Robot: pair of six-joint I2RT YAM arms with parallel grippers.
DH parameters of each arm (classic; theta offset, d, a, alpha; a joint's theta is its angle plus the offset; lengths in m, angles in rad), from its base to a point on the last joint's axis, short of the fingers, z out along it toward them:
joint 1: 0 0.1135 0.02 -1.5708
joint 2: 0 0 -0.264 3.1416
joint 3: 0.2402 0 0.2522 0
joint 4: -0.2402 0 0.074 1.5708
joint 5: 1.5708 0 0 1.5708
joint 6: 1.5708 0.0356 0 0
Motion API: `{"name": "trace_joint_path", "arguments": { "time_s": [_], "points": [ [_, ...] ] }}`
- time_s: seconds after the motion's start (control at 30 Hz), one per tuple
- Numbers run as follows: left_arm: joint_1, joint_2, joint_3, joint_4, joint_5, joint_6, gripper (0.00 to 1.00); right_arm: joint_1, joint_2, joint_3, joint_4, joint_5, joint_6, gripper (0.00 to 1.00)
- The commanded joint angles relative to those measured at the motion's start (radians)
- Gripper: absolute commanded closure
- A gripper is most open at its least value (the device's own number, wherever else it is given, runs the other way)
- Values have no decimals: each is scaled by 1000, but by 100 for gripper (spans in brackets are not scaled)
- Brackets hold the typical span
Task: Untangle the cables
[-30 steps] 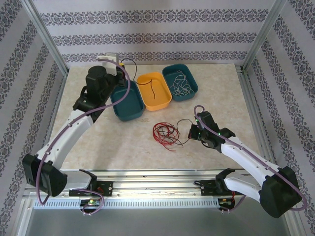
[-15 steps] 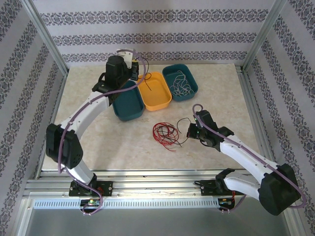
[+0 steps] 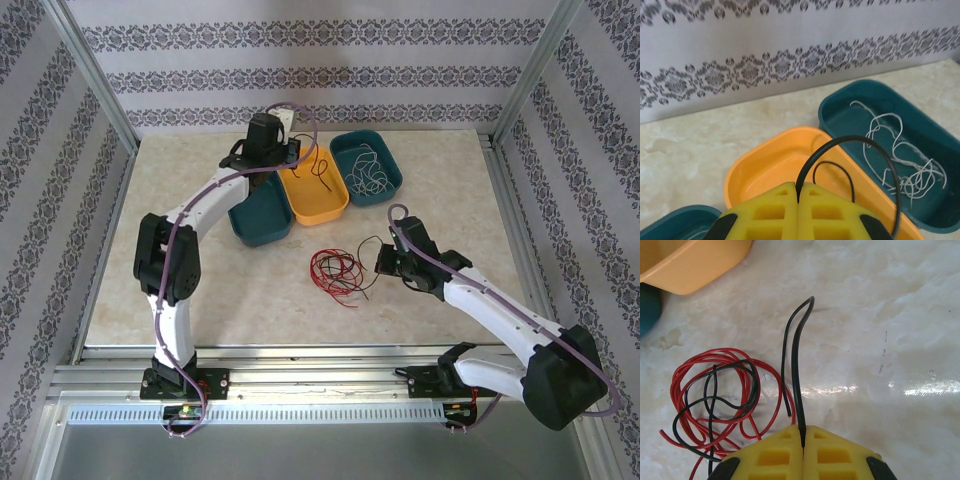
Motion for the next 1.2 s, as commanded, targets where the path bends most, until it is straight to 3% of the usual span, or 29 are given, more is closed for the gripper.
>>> {"name": "trace_joint_path", "arguments": {
  "time_s": [0.0, 0.3, 0.47, 1.17],
  "points": [
    [-14, 46, 78, -90, -18, -17, 100, 11, 15, 36, -12, -2, 17, 100],
    [-25, 198, 244, -260, -37, -66, 100, 22, 7, 32, -9, 6, 19, 100],
    [-37, 254, 303, -326, -61, -18, 100, 25, -13, 12, -3, 10, 26, 100],
    [-39, 38, 18, -175, -169, 121, 100, 25, -38, -2, -6, 13, 26, 100]
  ]
}}
